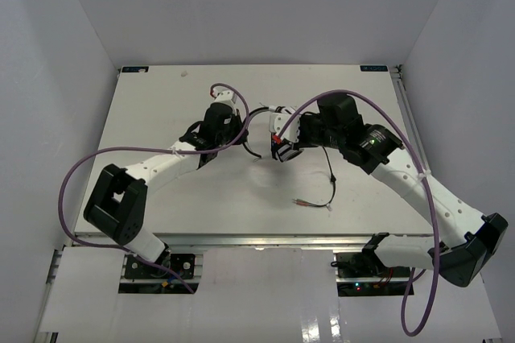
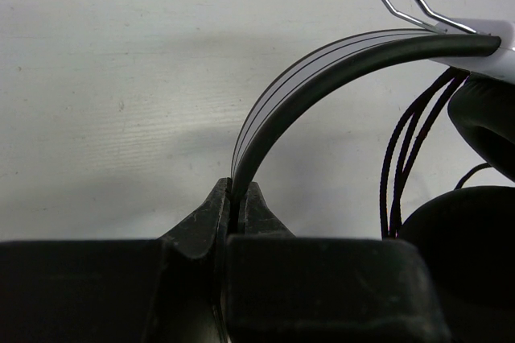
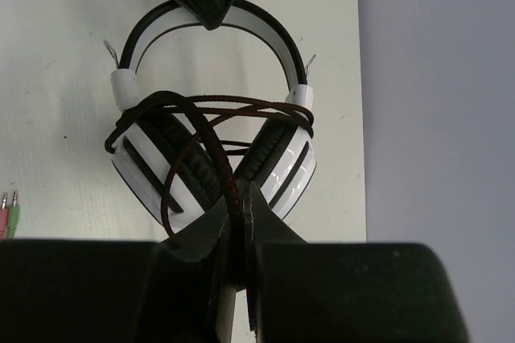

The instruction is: Wrap the headphones

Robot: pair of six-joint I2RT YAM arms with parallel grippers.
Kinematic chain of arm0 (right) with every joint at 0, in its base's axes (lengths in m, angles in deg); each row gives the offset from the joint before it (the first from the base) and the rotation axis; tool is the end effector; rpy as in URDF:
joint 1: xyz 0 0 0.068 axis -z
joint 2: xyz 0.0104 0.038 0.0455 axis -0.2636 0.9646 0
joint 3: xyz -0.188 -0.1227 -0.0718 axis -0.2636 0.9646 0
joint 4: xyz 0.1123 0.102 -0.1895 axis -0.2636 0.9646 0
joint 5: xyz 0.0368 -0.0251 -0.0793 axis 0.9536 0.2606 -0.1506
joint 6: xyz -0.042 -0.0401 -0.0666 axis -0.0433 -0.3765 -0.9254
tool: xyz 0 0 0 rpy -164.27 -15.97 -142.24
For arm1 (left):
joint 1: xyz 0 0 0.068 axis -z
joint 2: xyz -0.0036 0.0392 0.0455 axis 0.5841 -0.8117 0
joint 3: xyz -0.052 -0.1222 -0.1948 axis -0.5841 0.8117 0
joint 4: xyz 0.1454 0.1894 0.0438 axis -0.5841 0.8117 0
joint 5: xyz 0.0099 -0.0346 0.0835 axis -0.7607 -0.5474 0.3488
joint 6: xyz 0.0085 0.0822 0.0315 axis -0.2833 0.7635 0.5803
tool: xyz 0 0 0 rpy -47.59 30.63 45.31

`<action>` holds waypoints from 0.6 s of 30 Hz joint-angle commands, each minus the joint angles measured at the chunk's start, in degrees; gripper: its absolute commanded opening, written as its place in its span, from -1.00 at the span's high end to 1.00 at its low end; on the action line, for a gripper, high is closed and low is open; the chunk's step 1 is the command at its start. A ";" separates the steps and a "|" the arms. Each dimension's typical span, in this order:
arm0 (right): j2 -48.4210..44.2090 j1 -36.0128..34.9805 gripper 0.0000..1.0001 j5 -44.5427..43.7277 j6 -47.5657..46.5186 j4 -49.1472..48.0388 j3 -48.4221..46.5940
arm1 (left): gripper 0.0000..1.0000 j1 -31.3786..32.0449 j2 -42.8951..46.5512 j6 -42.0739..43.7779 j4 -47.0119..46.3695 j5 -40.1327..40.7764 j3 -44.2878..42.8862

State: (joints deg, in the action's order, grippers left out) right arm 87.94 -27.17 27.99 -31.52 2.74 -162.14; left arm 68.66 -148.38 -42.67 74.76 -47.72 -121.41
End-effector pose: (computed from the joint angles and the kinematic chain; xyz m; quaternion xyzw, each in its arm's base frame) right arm 0.2108 0.2065 0.3336 -0.6607 0.5387 -0.0005 0.5228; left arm 0.3114 -0.1949 0.1932 0.0106 0.8748 -0.2235 0.4297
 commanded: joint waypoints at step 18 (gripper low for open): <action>1.13 1.07 0.85 -3.36 3.85 -6.09 -1.26 | 1.00 2.33 -0.49 1.10 -2.39 -5.97 -4.50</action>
State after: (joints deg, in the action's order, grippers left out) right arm 88.44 -26.90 25.39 -29.88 0.95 -162.29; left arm 69.20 -151.26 -42.63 75.60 -49.49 -122.34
